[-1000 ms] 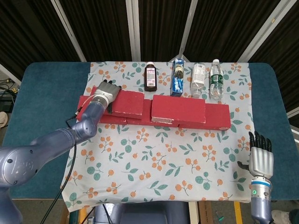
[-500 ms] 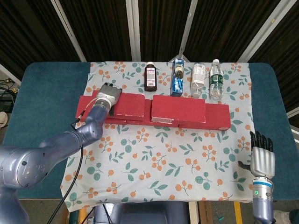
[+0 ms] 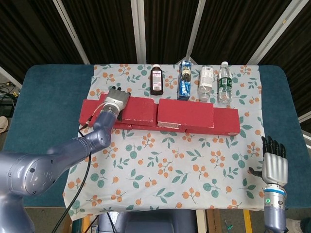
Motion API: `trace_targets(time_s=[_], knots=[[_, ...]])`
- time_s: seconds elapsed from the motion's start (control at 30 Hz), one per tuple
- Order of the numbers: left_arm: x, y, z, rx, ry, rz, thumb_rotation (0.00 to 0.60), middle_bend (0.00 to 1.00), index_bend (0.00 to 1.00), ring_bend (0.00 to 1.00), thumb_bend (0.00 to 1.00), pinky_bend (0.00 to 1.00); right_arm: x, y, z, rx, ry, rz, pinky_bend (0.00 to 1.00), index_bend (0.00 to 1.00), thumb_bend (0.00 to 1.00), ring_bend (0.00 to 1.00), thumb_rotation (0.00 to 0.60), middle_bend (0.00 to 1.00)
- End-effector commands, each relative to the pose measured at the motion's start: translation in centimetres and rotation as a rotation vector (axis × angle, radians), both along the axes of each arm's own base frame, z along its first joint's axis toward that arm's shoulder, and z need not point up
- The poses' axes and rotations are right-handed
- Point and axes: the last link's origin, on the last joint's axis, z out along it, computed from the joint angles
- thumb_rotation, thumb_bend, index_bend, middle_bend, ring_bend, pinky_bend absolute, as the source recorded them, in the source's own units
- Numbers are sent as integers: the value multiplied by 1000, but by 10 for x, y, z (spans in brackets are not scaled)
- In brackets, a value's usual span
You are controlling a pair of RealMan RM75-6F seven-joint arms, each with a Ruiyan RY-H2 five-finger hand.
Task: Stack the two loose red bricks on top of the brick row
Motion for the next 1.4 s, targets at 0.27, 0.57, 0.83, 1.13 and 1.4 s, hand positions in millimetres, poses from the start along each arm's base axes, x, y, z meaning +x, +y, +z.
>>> trace_targets(time_s=[0.27,0.57,0.83,1.13,1.4], knots=[[5,0,-7,4,0,-7,600,350,274,38,15,51,-1,0,2,-7,-4,-2,0,0,151,0,600,0],[6,1,-7,20,1,2,600,350,274,39,15,51,-2,0,3,-14,-8,-4,0,0,150,0,600,0],[9,1,-10,24,7,-1,600,349,274,39,15,51,-2,0,4,-17,-8,-6,0,0,150,0,600,0],[14,-1,-15,22,7,-4,600,349,274,38,15,50,-3,0,5,-21,-10,-7,0,0,150,0,600,0],[16,-1,-18,26,14,-3,600,348,274,38,16,50,-3,0,6,-23,-11,-8,0,0,150,0,600,0]])
